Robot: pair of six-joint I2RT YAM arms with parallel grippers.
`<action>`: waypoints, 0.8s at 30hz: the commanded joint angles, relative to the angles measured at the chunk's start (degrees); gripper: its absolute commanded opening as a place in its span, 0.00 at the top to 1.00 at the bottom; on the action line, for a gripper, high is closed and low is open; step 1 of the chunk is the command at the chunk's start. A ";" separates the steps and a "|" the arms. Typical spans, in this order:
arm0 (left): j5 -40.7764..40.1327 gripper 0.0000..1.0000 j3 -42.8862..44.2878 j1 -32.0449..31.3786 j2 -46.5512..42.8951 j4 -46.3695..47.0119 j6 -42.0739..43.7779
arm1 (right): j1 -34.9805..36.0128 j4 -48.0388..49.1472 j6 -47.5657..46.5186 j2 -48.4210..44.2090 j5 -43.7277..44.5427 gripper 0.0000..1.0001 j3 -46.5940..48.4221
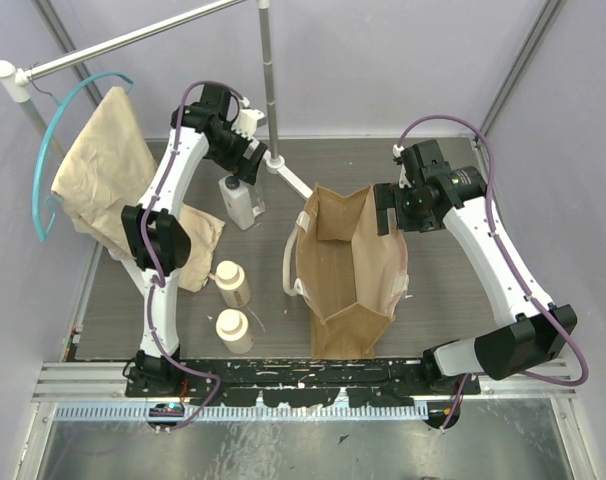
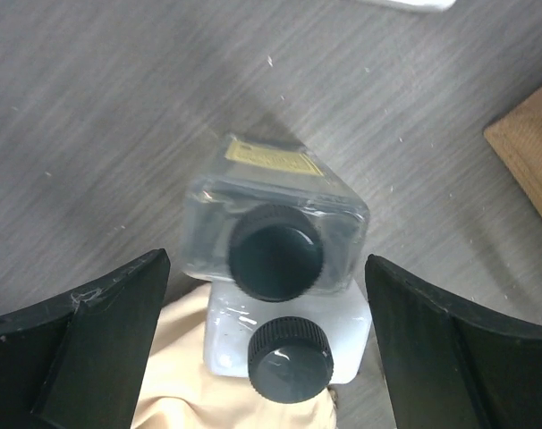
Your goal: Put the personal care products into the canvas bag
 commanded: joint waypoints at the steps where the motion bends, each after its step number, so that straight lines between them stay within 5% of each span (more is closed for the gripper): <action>1: -1.71 0.02 -0.80 -1.37 2.39 -4.89 2.80 | 0.28 0.39 -0.82 0.55 0.69 0.00 2.34; 24: -5.44 0.02 1.03 -3.54 5.58 2.30 5.10 | 0.37 1.98 -0.44 1.43 2.25 0.00 1.36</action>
